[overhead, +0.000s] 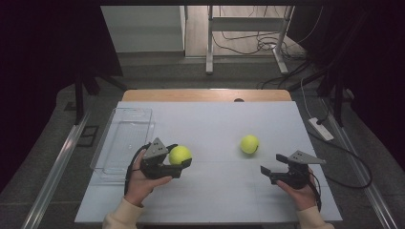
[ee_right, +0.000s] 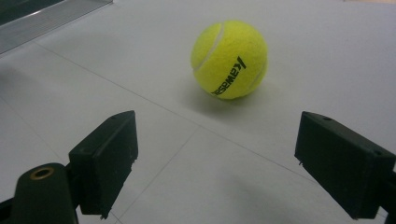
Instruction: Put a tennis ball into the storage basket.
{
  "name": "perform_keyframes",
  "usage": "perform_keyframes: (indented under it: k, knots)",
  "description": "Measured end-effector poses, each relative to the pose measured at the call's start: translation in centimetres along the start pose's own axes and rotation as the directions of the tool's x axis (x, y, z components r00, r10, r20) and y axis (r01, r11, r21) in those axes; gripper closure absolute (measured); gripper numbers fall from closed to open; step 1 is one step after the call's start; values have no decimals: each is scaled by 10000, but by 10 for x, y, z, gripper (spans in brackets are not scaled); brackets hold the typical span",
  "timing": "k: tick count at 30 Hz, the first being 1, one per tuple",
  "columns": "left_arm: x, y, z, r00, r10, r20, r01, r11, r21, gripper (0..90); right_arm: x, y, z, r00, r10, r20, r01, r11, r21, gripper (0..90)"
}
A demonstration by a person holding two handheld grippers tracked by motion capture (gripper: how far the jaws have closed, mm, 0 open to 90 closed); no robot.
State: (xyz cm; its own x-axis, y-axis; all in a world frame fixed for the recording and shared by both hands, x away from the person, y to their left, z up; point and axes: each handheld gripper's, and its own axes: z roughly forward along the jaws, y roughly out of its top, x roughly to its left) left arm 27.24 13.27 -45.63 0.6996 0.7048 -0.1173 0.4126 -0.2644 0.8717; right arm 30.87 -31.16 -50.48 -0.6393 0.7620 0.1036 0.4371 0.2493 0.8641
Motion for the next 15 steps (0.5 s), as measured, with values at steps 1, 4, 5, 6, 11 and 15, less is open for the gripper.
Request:
perform_keyframes:
  k: [1,4,5,6,11,15]
  knots:
    - [1,0,-1,10000,-6,-7,6,10000,-18,268,0,0,0,10000,-1,1,1,10000,3,136]
    - [2,1,-4,10000,-44,-72,44,9999,-102,268,0,0,0,10000,4,4,-4,10000,6,136]
    - [2,1,-5,10000,-45,-76,44,9999,-119,268,0,0,0,10000,-1,2,1,10000,10,136]
    - [3,1,-7,9999,-61,-122,59,9999,-157,268,0,0,0,10000,-7,2,7,10000,12,136]
    - [6,3,-13,9997,-119,-224,112,9993,-343,268,0,0,0,10000,-2,5,2,10000,10,136]
    - [9,4,-19,9992,-228,-332,211,9984,-523,268,0,0,0,10000,0,12,0,10000,4,136]
